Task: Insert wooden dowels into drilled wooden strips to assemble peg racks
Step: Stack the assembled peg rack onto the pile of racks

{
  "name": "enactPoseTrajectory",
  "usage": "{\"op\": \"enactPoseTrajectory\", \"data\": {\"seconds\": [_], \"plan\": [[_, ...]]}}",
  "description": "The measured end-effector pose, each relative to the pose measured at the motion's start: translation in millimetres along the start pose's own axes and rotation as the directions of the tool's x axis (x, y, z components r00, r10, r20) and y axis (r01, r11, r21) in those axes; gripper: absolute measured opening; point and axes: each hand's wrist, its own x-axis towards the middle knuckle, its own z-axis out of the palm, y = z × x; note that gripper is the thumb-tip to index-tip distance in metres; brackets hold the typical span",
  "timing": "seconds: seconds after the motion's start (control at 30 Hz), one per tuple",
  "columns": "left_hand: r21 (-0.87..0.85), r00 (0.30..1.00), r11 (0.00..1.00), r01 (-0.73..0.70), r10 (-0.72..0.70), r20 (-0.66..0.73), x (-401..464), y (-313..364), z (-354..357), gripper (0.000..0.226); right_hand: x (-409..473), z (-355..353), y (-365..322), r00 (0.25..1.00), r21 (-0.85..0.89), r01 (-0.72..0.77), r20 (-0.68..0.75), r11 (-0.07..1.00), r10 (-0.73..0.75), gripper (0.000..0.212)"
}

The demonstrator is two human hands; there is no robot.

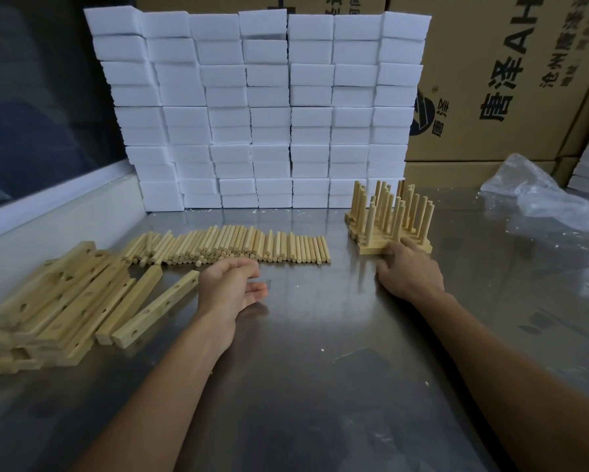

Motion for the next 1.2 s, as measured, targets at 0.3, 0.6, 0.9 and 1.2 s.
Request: {"op": "enactPoseTrajectory", "data": {"seconds": [0.3,0.6,0.9,1.2], "plan": [[0.804,0.834,0.513,-0.3,0.551,-0.04,6,2,-19,0.011,-8,4,-25,0.991,0.107,0.125,-0.071,0.986,-0.118,0.021],[0.982,0.892,0.094,0.163,0.411,-0.188,9,6,-36,0.026,-9,10,-35,0.98,0.118,0.197,-0.053,0.973,-0.192,0.018],[0.991,0.792,0.127,-0.051,0.609,-0.037,1,8,-24,0.02,-4,15,-53,0.978,0.279,0.205,-0.019,0.938,-0.208,0.027],[0.455,0.749,0.679,-0.576,0.661,-0.038,7,-2,-7,0.008,18,27,-70,0.987,0.259,0.15,0.024,0.954,-0.161,0.026]]}}
